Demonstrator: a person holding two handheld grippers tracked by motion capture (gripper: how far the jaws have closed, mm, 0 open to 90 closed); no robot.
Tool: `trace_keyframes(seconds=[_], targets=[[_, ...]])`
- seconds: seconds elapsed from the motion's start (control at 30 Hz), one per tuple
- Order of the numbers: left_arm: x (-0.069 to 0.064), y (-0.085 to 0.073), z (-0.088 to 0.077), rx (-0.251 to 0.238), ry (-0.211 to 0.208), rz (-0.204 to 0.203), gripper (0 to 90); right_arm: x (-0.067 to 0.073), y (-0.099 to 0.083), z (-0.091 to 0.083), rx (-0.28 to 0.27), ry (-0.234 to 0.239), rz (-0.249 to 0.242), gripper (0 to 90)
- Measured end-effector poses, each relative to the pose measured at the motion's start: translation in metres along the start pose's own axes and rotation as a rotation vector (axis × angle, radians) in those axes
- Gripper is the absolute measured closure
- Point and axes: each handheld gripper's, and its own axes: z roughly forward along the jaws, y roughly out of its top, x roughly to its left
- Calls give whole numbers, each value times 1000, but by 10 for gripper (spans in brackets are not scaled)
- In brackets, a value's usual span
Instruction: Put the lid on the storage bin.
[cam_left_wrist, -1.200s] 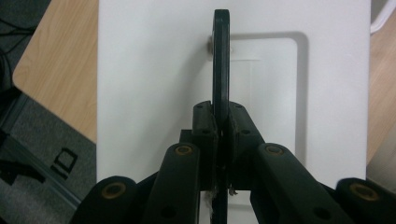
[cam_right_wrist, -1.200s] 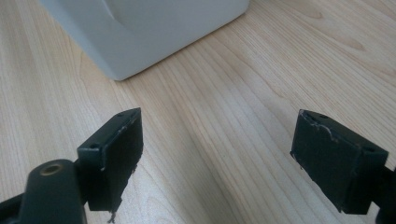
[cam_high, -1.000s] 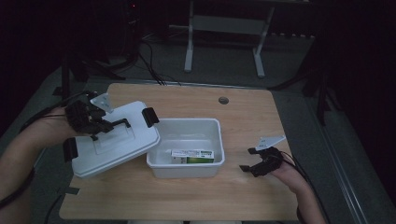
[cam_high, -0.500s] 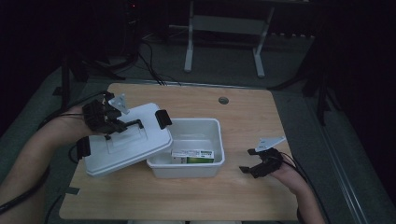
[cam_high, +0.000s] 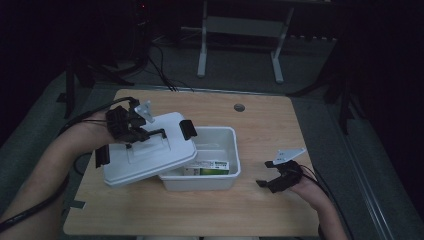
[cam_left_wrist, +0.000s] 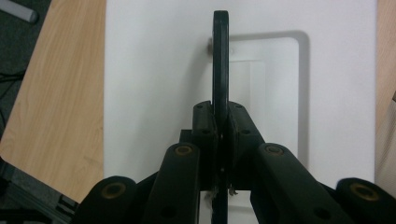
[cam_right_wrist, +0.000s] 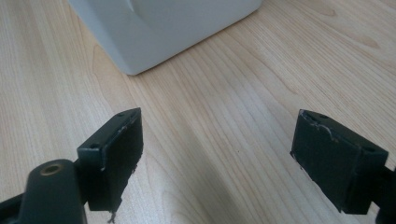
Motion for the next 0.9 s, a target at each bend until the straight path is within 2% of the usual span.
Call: trace_keyframes(seconds=[0.27,0.7,0.9], targets=[[-4,20,7,-1,-13,41,836,0,-1,-3,-2,-5,2,164],[-13,54,15,-30,-33,102,835,0,-3,-5,-6,-9,3,164],[-17,68,23,-14,-39,134,836,0,-4,-5,-4,-7,4,164]])
